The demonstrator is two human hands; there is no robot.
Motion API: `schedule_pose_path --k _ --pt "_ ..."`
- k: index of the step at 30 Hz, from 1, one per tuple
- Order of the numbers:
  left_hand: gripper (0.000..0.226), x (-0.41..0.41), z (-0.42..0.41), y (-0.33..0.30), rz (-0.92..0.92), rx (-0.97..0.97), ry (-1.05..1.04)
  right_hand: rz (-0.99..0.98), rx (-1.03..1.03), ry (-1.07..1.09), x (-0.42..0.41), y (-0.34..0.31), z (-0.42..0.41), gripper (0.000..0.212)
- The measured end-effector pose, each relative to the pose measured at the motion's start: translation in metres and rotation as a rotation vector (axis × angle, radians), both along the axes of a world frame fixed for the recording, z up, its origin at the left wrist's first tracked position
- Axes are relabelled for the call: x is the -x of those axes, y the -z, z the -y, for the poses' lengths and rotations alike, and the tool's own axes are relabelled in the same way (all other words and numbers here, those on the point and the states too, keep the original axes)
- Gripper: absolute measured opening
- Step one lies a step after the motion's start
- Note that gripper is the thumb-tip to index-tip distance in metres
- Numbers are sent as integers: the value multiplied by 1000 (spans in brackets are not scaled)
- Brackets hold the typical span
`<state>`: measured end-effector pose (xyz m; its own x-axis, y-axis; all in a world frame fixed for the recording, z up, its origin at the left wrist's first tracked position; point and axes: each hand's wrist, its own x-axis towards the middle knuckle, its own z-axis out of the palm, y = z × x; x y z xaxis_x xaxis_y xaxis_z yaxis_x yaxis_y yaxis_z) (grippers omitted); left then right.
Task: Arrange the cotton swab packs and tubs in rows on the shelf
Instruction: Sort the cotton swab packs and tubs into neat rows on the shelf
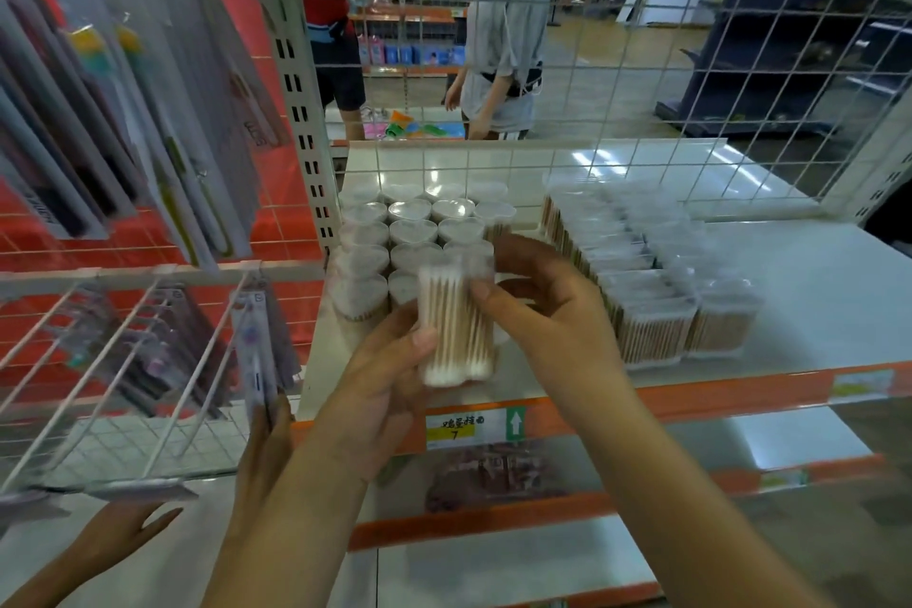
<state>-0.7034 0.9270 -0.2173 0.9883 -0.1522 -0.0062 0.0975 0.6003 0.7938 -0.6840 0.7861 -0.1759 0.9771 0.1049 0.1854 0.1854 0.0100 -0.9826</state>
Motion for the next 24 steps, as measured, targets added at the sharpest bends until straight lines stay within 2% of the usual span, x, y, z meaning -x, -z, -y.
schedule_pose_path --k 3,6,9,11,13,16,21,24 --pt "64 2 6 -2 112 -142 -205 46 50 77 6 4 -1 49" --pt "50 7 14 -7 219 -396 -354 59 7 41 14 1 -3 62" --pt "49 12 26 -11 319 -531 -423 65 -21 -14 19 -3 -6 56" --pt "53 15 32 -9 335 -592 -443 75 41 6 21 -1 -7 58" --pt "53 17 33 -8 350 -663 -425 72 85 41 21 0 -5 63" --pt "50 17 25 -5 338 -609 -351 32 -3 36 17 0 3 63" --pt "61 12 11 -4 291 -561 -126 -42 -152 -127 12 -2 14 74" --pt "62 13 11 -4 284 -596 -119 -65 -123 -140 14 0 16 68"
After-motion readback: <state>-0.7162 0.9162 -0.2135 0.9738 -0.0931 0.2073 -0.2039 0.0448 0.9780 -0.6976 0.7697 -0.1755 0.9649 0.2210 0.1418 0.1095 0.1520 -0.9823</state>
